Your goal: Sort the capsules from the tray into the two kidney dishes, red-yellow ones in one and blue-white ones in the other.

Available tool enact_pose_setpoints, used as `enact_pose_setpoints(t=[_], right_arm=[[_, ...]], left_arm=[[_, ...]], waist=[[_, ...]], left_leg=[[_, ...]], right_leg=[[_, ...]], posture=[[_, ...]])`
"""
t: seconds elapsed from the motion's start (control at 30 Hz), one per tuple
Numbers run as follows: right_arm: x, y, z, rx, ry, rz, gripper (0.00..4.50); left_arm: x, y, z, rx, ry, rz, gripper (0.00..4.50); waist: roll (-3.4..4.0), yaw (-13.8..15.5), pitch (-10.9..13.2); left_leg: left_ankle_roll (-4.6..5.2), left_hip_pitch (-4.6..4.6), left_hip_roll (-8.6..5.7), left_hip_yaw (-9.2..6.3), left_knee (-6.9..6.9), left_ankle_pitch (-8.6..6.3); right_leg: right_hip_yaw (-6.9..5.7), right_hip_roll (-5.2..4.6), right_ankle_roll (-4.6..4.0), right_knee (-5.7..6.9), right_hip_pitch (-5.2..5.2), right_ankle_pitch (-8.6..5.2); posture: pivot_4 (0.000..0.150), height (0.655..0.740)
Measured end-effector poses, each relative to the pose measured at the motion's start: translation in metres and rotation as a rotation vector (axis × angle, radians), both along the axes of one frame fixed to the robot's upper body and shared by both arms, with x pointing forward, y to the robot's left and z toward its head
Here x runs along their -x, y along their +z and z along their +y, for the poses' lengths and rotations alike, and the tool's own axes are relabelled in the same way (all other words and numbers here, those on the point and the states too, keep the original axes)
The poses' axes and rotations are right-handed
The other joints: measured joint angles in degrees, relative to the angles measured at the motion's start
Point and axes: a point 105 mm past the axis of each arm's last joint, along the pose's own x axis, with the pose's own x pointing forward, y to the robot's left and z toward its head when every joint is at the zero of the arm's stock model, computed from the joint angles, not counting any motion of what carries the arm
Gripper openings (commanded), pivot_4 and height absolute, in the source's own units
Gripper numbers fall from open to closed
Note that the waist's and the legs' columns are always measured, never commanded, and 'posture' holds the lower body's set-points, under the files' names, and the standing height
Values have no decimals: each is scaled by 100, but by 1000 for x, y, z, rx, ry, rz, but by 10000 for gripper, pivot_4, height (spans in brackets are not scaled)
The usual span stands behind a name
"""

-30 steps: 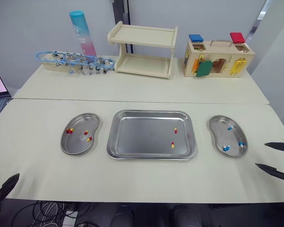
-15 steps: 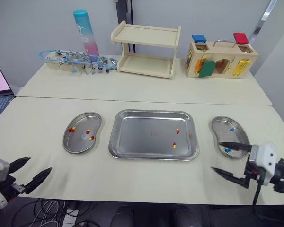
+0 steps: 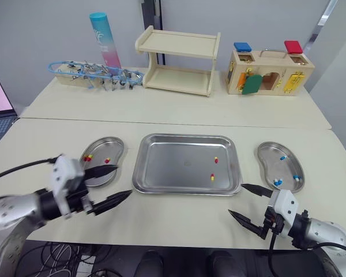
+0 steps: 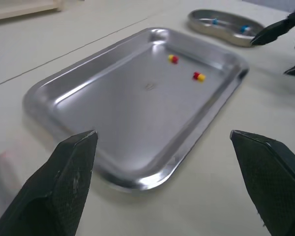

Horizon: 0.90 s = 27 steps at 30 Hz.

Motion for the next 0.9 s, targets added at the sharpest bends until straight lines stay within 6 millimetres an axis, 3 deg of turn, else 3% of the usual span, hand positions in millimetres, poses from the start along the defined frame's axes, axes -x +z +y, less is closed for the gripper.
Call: enact_pose_setpoints(t=[0.13, 0.23, 0.33, 0.6, 0.9], right_arm=[[1, -4, 2, -2, -4, -7, 45000], [2, -6, 4, -5, -4, -4, 45000], [2, -7, 5, -6, -10, -4, 45000], [0, -6, 8, -5, -22, -15, 45000], [4, -7, 15, -6, -39, 6, 45000]], left_arm=[[-14, 1, -37, -12, -136, 12, 44544], [-19, -4, -59, -12, -240, 23, 38793], [-28, -13, -75, -40, -316, 16, 29526], [-60, -35, -124, -119, -489, -37, 29526], [-89, -56, -160, -140, -520, 12, 29526]], waist=[[6, -30, 3], [10, -52, 4], [10, -25, 4], [9, -11, 4], [8, -27, 4]], left_leg=[[0, -2, 0, -1, -2, 0], [0, -1, 0, 0, -2, 0], [0, -4, 0, -2, 1, 1], [0, -8, -2, -2, 4, 1], [1, -10, -3, -4, 6, 1]], right_leg=[[3, 4, 0, 0, -6, 0], [6, 6, 0, 1, -8, 0], [3, 7, 0, 1, -8, 0], [2, 6, 0, -1, -8, 0], [2, 7, 0, 0, -11, 0]], posture=[[1500, 7400], [1500, 7400], [1500, 7400], [1500, 7400], [1500, 7400]])
